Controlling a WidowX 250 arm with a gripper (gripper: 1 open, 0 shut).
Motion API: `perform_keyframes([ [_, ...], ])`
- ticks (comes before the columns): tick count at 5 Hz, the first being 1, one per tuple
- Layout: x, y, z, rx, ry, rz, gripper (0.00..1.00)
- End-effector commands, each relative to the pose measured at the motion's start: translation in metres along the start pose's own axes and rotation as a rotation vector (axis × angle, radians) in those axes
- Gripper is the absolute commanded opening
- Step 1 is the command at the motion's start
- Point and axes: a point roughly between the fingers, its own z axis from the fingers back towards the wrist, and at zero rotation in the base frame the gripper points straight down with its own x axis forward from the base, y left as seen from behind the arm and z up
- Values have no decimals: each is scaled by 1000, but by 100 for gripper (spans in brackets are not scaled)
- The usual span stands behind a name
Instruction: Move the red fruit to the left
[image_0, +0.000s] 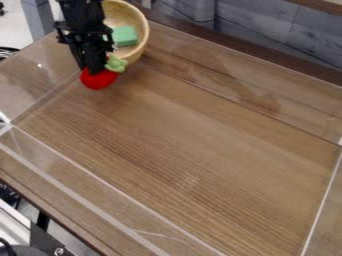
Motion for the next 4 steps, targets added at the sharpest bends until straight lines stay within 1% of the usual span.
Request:
perform_keyframes([
  [1,8,4,8,30,-40,4,0],
  [2,9,6,4,24,-33,14,0],
  [4,12,10,9,11,-39,41,0],
])
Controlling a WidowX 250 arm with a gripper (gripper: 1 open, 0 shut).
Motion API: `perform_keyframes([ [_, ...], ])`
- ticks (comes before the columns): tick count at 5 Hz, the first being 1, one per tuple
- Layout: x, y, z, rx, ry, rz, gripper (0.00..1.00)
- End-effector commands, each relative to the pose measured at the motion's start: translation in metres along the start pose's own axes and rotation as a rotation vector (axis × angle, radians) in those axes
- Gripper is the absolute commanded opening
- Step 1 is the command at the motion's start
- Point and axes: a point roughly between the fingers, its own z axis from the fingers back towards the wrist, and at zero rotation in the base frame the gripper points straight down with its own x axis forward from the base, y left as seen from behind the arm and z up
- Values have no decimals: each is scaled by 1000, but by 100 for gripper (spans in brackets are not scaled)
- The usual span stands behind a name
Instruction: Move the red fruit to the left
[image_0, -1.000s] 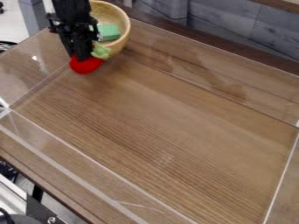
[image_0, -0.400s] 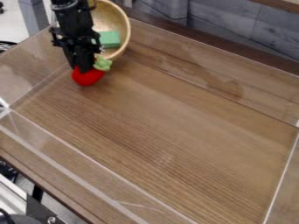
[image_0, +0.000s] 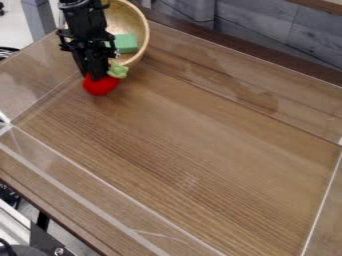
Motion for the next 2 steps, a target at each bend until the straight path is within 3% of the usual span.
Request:
perform_keyframes([
  [1,11,9,18,27,-63,21,0],
  [2,12,10,21,20,-66,31,0],
])
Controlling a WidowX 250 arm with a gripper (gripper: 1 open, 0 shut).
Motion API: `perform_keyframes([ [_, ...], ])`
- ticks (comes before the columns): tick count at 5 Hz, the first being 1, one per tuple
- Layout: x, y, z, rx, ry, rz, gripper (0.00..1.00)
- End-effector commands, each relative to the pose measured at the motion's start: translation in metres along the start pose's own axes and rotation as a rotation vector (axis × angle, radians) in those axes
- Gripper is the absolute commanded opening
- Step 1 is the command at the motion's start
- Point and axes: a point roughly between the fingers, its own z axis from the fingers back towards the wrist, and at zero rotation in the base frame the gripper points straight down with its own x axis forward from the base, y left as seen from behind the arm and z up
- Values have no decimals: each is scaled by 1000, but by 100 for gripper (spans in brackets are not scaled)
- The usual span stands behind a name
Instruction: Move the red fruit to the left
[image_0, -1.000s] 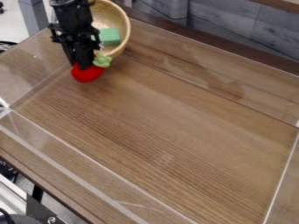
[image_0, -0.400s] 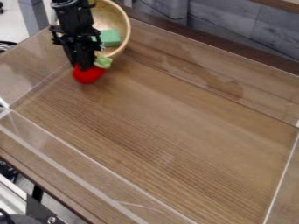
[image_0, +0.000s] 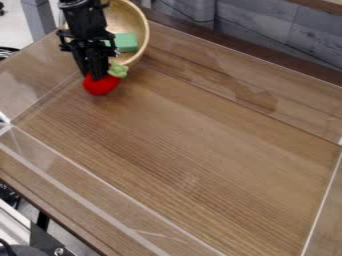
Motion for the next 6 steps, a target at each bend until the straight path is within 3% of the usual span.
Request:
perform_keyframes([
  [1,11,9,20,31,-68,21,0],
  [3,12,11,17,19,-57,35,0],
  [4,9,10,18,24,-48,40,100],
  [5,7,11,17,28,-37,45,100],
  [6,3,1,28,28,-50,35,100],
])
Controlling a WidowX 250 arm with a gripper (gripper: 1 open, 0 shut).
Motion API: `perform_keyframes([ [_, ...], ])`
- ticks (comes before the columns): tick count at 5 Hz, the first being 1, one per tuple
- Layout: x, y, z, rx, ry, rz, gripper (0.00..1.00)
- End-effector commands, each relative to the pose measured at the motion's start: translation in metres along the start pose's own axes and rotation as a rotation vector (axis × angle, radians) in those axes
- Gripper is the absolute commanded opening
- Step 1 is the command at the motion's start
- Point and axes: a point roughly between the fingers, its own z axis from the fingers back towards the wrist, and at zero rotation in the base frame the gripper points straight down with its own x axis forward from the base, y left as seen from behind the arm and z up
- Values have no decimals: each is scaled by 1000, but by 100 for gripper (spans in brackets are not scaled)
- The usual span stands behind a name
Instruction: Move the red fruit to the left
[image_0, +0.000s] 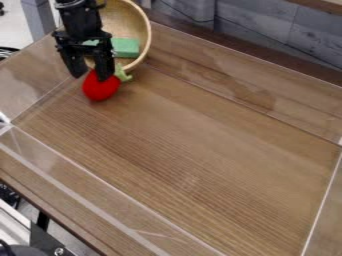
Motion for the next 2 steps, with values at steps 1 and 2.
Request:
perform_keyframes([
  [1,0,-13,36,32,-82,-23,100],
  [2,1,-11,31,37,-74,-19,0],
])
